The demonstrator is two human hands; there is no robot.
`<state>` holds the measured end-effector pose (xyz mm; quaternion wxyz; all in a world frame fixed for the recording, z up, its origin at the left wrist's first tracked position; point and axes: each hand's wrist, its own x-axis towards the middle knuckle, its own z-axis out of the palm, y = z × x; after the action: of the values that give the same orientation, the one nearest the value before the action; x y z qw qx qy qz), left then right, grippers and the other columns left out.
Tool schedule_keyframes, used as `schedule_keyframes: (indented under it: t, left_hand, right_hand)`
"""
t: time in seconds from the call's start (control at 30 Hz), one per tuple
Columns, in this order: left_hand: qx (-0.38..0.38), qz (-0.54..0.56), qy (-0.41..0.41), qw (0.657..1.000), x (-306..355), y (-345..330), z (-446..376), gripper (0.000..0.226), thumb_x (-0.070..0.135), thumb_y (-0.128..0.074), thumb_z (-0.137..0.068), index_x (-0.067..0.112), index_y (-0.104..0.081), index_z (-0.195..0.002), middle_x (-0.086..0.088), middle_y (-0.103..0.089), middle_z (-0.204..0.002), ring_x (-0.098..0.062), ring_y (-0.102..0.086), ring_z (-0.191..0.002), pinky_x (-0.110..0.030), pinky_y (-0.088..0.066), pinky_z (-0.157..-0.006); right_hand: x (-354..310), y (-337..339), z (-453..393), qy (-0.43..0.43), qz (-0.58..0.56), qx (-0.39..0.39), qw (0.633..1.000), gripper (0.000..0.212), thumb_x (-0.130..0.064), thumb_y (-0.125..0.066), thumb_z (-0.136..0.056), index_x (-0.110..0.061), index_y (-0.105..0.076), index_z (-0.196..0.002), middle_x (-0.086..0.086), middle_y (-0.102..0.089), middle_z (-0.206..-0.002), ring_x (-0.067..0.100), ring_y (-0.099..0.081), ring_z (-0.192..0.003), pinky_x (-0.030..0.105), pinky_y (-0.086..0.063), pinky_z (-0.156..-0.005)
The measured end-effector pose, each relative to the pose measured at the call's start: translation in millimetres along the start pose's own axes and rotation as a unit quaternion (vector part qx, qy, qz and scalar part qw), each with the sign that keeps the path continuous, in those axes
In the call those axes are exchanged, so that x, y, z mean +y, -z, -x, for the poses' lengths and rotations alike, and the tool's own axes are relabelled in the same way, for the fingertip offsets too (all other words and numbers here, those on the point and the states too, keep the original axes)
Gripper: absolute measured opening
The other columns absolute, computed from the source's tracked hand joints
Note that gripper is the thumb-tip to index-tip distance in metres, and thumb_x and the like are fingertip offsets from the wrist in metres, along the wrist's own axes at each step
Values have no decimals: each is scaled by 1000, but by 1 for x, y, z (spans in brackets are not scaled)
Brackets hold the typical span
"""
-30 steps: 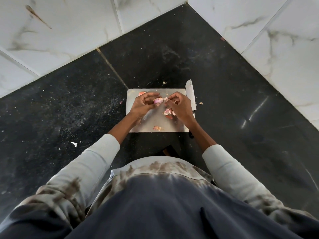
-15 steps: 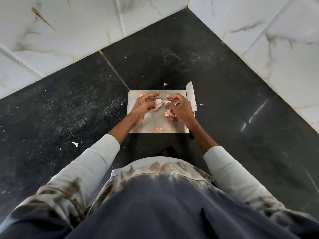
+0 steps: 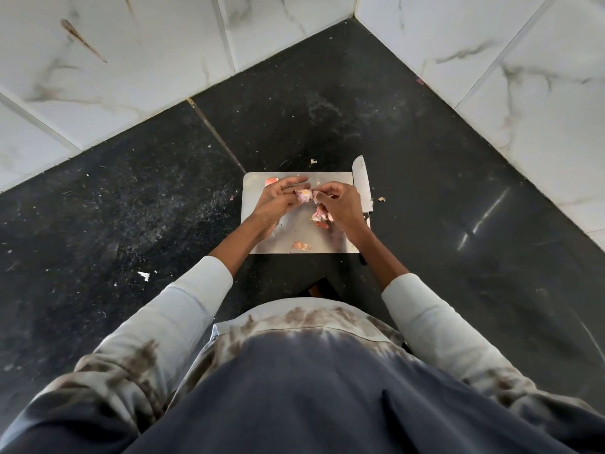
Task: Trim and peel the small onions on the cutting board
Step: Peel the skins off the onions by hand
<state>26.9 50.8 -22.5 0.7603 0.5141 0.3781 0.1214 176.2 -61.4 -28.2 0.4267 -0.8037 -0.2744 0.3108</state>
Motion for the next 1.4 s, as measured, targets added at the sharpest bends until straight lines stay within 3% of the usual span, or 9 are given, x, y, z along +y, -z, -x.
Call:
schedule_keyframes:
  t: [0.1, 0.23, 0.4, 0.57, 0.77, 0.93, 1.13, 1.27, 1.4]
  left_hand:
    - [-6, -19, -11, 1000, -2, -2, 3, 60, 3, -80, -85, 8, -63, -142, -10, -71, -138, -26, -65, -134, -53, -45, -121]
    - [32, -47, -25, 998, -5, -3, 7, 61, 13, -90, -83, 13, -65, -139, -6, -73, -133, -24, -68, -128, -52, -51, -115]
    - [53, -18, -18, 998, -5, 2, 6, 69, 23, -95, -73, 14, -68, -136, -14, -73, -128, -32, -68, -126, -54, -51, -114]
    - [26, 14, -4, 1000, -2, 5, 5, 51, 0, -75, -93, 10, -62, -142, -14, -75, -130, -29, -70, -126, -51, -52, -114]
    - [9, 43, 12, 999, -3, 8, 6, 46, -3, -60, -103, 11, -59, -147, -13, -70, -139, -27, -66, -132, -47, -51, -116]
    - [19, 84, 25, 996, -4, 10, 3, 42, -4, -50, -107, 8, -59, -147, -17, -67, -142, -29, -67, -131, -50, -50, -117]
    - [43, 107, 28, 993, 3, 8, 2, 40, 0, -44, -110, 8, -60, -146, -16, -67, -143, -27, -71, -124, -45, -55, -109]
    - [44, 111, 26, 992, 3, 10, 2, 38, 0, -47, -110, 8, -60, -145, -15, -67, -142, -27, -73, -122, -42, -57, -106]
    - [37, 77, 9, 996, -1, 10, 0, 43, -6, -62, -101, 8, -62, -142, -18, -65, -142, -31, -65, -132, -47, -54, -111]
  right_hand:
    - [1, -1, 1, 7, -20, -2, 1000, 14, -24, -80, -97, -13, -81, -105, -1, -79, -81, 14, -73, -65, 29, -62, -68]
    - [-1, -4, 0, 17, -13, -8, 1000, 15, -25, -79, -97, -12, -82, -105, 2, -80, -85, 16, -75, -71, 29, -64, -73]
    - [-2, -4, 3, 5, -8, -20, 1000, 14, -25, -76, -100, -13, -80, -106, -1, -79, -87, 7, -71, -68, 12, -55, -65]
    - [-3, -4, 4, -12, -23, -16, 1000, 13, -24, -73, -102, -12, -76, -107, 2, -78, -88, 7, -71, -65, 12, -55, -63]
    - [-2, 0, 3, -16, -27, -10, 999, 10, -23, -73, -101, -14, -75, -105, -1, -78, -84, 6, -71, -64, 16, -58, -64]
    - [1, 3, 1, -26, -30, -3, 999, 8, -22, -73, -102, -14, -74, -104, 5, -79, -95, 16, -74, -76, 23, -61, -72]
    - [1, 8, 2, -32, -17, 14, 999, 6, -19, -74, -101, -13, -73, -102, 6, -78, -98, 17, -73, -79, 30, -63, -76]
    - [3, 11, 4, 20, 80, 15, 997, 7, -23, -78, -97, -18, -75, -100, -6, -73, -98, 8, -68, -84, 15, -52, -68]
    - [6, 13, 6, 63, 151, 19, 986, 6, -18, -81, -92, -20, -80, -97, -9, -65, -106, 7, -64, -87, 3, -44, -63]
